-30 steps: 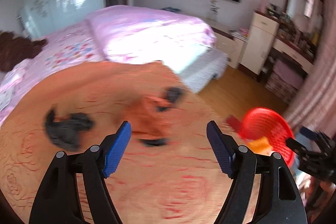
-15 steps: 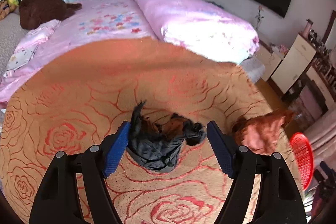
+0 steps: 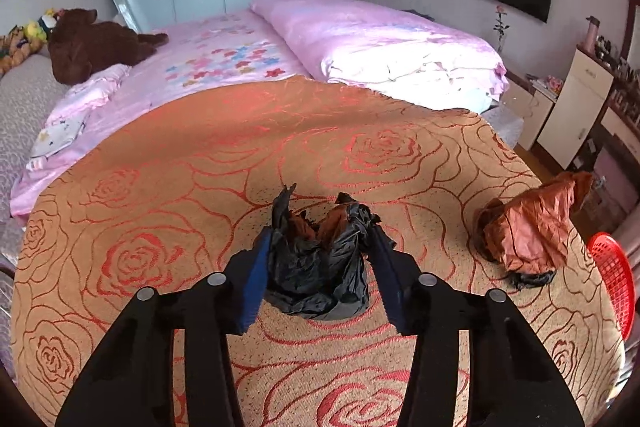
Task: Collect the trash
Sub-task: 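Grasp the black plastic bag with the left tool, then grasp the brown cloth with the right tool while the left holds the black bag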
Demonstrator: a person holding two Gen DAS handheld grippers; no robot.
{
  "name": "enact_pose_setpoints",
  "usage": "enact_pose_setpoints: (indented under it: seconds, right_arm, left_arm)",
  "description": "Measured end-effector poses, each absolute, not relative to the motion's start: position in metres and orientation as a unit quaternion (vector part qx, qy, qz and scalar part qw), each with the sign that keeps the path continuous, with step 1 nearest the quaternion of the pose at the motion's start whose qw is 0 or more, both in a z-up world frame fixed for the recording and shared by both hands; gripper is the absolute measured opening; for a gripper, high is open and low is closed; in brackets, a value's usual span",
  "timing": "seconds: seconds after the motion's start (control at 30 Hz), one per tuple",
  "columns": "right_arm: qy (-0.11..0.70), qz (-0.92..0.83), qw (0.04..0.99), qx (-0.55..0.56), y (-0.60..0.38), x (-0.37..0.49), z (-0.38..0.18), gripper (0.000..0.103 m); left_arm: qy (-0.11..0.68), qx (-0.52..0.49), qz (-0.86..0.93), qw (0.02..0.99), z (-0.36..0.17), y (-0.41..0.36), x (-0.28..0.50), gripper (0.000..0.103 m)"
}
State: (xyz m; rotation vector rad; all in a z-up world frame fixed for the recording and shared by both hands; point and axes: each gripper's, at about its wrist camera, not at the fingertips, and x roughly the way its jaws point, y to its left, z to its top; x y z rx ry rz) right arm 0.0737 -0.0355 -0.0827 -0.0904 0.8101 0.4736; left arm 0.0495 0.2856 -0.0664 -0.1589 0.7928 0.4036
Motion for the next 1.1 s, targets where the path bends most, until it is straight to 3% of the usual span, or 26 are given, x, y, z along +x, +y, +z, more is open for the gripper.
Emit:
enact_pose_setpoints:
  seconds: [0.23,0.53,0.8,1.0,1.1]
  right_arm:
    - [0.369,0.285,0.883,-0.047,0.040,0.084,-0.069,0.078]
    - [0.357,0.315,0.878,-0.055,0.121,0.110,-0.063,0.093]
    - [0.376,0.313,0.867,-0.090,0.156,0.123,-0.081,0.093]
    - [0.388,0.326,0.857,-0.090,0.161,0.122,-0.089,0.073]
    - [0.387,0.330,0.856,-0.094,0.161,0.120,-0.090,0.067]
  left_arm:
    - [0.369,-0.077,0.190,0.906,-0.069,0.284,0.040,0.043]
    - [0.361,-0.104,0.182,0.909,-0.070,0.291,0.036,0.043]
    - [0.359,-0.114,0.180,0.909,-0.070,0.294,0.033,0.043]
    - [0.359,-0.112,0.180,0.909,-0.070,0.295,0.033,0.043]
    - [0.359,-0.112,0.180,0.909,-0.070,0.295,0.033,0.043]
